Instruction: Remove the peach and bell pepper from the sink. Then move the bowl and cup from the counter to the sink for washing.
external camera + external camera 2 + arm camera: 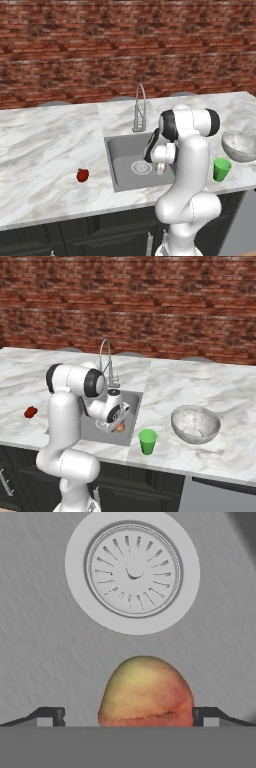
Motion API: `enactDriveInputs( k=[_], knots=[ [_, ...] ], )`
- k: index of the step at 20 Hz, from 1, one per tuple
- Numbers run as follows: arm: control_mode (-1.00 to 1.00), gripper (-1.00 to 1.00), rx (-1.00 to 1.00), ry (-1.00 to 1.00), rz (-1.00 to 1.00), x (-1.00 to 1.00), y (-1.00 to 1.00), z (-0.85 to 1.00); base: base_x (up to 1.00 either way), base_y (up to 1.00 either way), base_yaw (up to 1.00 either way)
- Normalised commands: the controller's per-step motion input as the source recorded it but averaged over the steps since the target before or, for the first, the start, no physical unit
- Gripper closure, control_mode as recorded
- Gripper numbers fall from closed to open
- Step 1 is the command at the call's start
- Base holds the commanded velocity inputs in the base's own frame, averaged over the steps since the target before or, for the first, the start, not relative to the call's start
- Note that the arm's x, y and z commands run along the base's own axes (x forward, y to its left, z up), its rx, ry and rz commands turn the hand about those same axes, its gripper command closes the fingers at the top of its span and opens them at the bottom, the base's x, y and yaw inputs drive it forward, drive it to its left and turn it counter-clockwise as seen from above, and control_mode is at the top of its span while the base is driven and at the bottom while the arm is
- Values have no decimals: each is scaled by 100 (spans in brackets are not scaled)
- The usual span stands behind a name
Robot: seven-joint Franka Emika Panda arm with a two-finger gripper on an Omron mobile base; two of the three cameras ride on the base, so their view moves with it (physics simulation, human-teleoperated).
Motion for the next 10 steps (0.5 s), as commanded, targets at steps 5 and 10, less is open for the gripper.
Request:
enactDriveInputs(
  k=[5, 10],
  knots=[
    [-100, -100, -3, 1, 0, 13, -4, -10, 0, 0, 0],
    [-100, -100, -1, 3, 0, 10, -1, -14, 0, 0, 0]
  ],
)
